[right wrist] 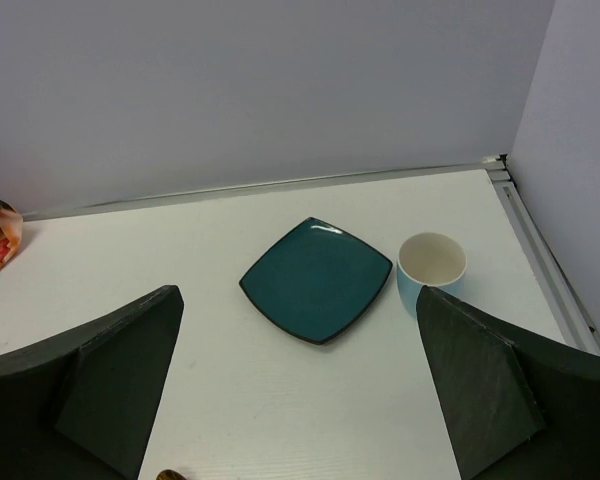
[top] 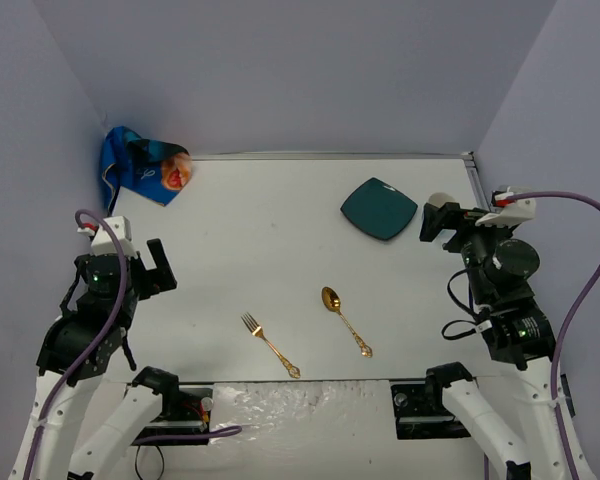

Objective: Set the dinner table for one person

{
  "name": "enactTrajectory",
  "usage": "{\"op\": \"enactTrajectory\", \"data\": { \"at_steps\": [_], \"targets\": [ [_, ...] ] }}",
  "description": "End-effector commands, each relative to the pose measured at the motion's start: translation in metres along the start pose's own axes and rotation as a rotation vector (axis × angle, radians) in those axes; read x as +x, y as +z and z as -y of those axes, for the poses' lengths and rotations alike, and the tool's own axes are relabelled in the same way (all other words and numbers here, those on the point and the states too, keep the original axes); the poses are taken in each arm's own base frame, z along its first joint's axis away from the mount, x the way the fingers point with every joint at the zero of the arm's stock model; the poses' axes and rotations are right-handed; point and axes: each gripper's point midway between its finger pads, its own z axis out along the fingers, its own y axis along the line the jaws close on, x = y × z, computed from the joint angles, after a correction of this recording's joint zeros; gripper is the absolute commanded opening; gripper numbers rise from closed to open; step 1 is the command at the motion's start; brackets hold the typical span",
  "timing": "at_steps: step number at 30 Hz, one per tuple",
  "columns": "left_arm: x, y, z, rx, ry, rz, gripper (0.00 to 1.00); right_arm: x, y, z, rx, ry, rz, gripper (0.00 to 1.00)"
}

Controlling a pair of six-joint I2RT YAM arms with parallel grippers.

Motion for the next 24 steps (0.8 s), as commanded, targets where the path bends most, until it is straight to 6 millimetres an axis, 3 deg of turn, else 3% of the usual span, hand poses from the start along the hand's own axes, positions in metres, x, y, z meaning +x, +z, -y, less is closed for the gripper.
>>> {"op": "enactTrajectory", "data": {
  "at_steps": [1,6,9,13,15,20,22,24],
  "targets": [
    [0.001,0.01,0.011,0.016,0.004,-0.041,0.97,-0.002,0.012,-0.006,-0.017,0.028,0.023,1.0],
    [0.011,0.042,0.03,0.037,0.025,-0.118,0.97,0.015,0.027,-0.011,-0.023,0.05,-0.041,1.0],
    [0.002,0.066,0.043,0.033,0.006,-0.106,0.97,0.026,0.047,-0.011,-0.003,0.031,-0.093,1.0],
    [-0.005,0.11,0.06,0.011,0.017,-0.106,0.97,0.038,0.067,-0.029,-0.088,-0.007,-0.156,1.0],
    [-0.012,0.136,0.064,-0.02,0.032,-0.076,0.97,0.034,0.077,-0.042,-0.148,0.002,-0.145,1.0],
    [-0.038,0.2,0.056,-0.093,0.031,-0.029,0.97,0.044,0.091,-0.072,-0.296,0.033,-0.182,1.0],
    [-0.056,0.236,0.041,-0.132,-0.014,-0.001,0.97,0.047,0.092,-0.082,-0.352,0.032,-0.2,1.0],
    [-0.053,0.27,0.025,-0.162,-0.023,-0.024,0.97,0.055,0.095,-0.089,-0.392,0.032,-0.224,1.0]
  ]
}}
